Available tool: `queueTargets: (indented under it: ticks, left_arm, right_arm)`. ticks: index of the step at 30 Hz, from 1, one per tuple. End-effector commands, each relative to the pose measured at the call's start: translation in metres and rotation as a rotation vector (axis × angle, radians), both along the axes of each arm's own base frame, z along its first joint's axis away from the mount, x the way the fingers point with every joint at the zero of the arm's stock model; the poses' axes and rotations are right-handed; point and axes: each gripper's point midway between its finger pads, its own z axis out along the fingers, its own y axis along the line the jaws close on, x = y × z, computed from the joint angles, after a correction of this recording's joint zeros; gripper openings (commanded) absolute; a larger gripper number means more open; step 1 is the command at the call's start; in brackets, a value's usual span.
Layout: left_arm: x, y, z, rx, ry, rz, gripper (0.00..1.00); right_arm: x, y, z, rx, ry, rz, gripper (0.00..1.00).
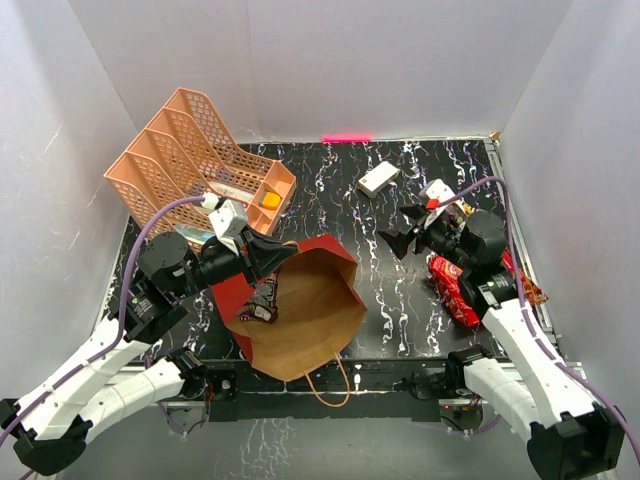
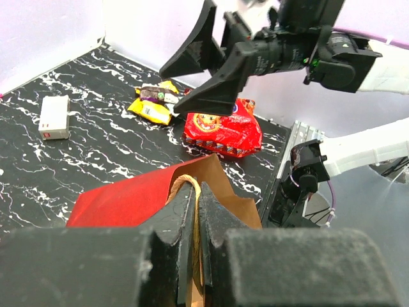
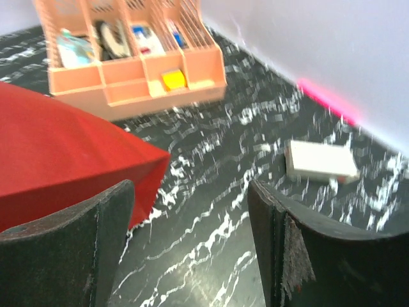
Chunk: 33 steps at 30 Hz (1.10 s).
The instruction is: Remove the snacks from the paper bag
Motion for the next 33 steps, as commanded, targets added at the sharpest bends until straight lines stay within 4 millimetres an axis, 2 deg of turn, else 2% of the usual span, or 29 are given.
queueTargets:
  ticks: [1, 6, 8, 10, 12, 17, 23, 25, 28, 31, 33]
  left_arm:
    - [-0.006, 0.002, 0.029, -0.079, -0.065, -0.011, 0.02]
    - [-0.007, 0.001, 0.028, -0.093, -0.065, -0.021, 0.02]
    - [-0.007, 0.0, 0.027, -0.092, -0.066, -0.023, 0.02]
    - [-0.006, 0.001, 0.025, -0.087, -0.062, -0.016, 0.02]
    - [-0.005, 0.001, 0.024, -0.083, -0.059, -0.012, 0.02]
    - [-0.002, 0.002, 0.023, -0.073, -0.053, 0.006, 0.02]
    - [0.002, 0.004, 0.024, -0.065, -0.052, 0.03, 0.02]
    - [0.003, 0.004, 0.025, -0.07, -0.056, 0.036, 0.02]
    - [0.002, 0.005, 0.032, -0.082, -0.066, 0.035, 0.02]
    - [0.0, 0.005, 0.038, -0.092, -0.078, 0.026, 0.02]
    - [-0.002, 0.005, 0.041, -0.096, -0.084, 0.015, 0.02]
  right_arm:
    - [-0.043, 0.031, 0.076, -0.035, -0.277, 0.257, 0.74]
    - [-0.101, 0.067, 0.103, -0.055, -0.459, 0.565, 0.74]
    - [-0.116, 0.08, 0.105, -0.046, -0.475, 0.638, 0.75]
    - [-0.121, 0.094, 0.103, -0.041, -0.455, 0.669, 0.75]
    - [-0.131, 0.113, 0.097, -0.051, -0.436, 0.717, 0.75]
    - [-0.178, 0.168, 0.089, -0.103, -0.484, 0.802, 0.77]
    - [-0.223, 0.228, 0.046, -0.327, -0.514, 0.849, 0.79]
    - [-0.223, 0.244, 0.033, -0.354, -0.507, 0.83, 0.79]
    - [-0.212, 0.264, 0.007, -0.386, -0.417, 0.763, 0.74]
    - [-0.195, 0.275, -0.02, -0.435, -0.308, 0.661, 0.69]
    - [-0.191, 0.281, -0.037, -0.451, -0.256, 0.632, 0.66]
